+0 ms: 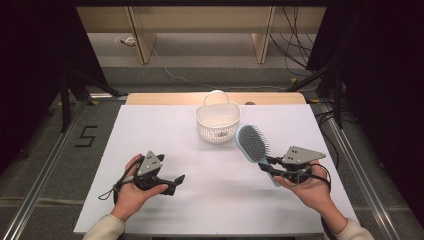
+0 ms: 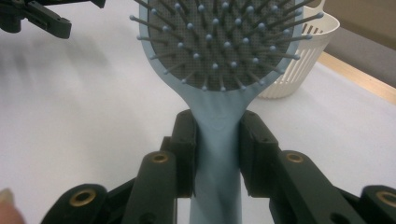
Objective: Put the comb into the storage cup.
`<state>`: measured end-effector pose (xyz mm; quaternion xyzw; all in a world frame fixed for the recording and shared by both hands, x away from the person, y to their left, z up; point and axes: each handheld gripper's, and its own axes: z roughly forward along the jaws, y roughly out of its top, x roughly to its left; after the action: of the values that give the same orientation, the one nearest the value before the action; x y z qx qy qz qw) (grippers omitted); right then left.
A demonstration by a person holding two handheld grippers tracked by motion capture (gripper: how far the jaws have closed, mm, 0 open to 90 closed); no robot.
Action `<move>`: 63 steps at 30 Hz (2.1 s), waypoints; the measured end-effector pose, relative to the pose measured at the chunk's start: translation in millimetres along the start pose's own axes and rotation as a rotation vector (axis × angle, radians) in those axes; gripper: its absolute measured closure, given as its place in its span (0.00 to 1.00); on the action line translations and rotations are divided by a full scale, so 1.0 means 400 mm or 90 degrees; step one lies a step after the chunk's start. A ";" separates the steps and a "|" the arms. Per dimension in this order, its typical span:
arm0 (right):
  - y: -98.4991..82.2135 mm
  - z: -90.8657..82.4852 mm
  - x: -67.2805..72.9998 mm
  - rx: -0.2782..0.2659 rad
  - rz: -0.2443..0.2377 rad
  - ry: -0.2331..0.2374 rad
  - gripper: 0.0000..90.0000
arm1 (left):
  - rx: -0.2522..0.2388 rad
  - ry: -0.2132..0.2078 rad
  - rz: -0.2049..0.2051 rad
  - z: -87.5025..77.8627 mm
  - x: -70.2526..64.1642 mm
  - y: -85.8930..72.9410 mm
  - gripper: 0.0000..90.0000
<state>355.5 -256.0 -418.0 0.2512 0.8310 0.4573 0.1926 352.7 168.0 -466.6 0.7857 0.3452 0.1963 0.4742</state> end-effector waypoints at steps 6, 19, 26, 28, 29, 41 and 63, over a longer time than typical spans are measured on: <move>0.001 -0.003 -0.003 -0.011 0.009 -0.007 0.78 | 0.000 0.000 0.000 0.000 0.000 0.000 0.00; 0.003 -0.007 -0.012 -0.037 0.030 -0.023 0.78 | 0.001 0.000 0.000 0.001 0.000 0.000 0.00; 0.003 -0.007 -0.015 -0.044 0.039 -0.026 0.78 | 0.000 0.000 -0.001 0.000 0.000 0.000 0.00; 0.004 -0.007 -0.016 -0.045 0.041 -0.026 0.78 | 0.000 0.000 0.000 0.001 0.000 0.000 0.00; 0.004 -0.007 -0.017 -0.047 0.043 -0.027 0.78 | 0.000 0.000 -0.001 0.001 0.000 0.000 0.00; 0.008 -0.003 -0.022 -0.062 0.059 -0.023 0.78 | -0.001 -0.001 0.000 0.001 0.001 0.000 0.00; 0.023 0.008 -0.028 -0.075 0.068 -0.025 0.78 | 0.000 0.000 -0.001 0.002 0.000 0.000 0.00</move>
<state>368.5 -256.5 -410.8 0.2923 0.7840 0.5104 0.1985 353.2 167.3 -466.9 0.7853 0.3459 0.1960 0.4746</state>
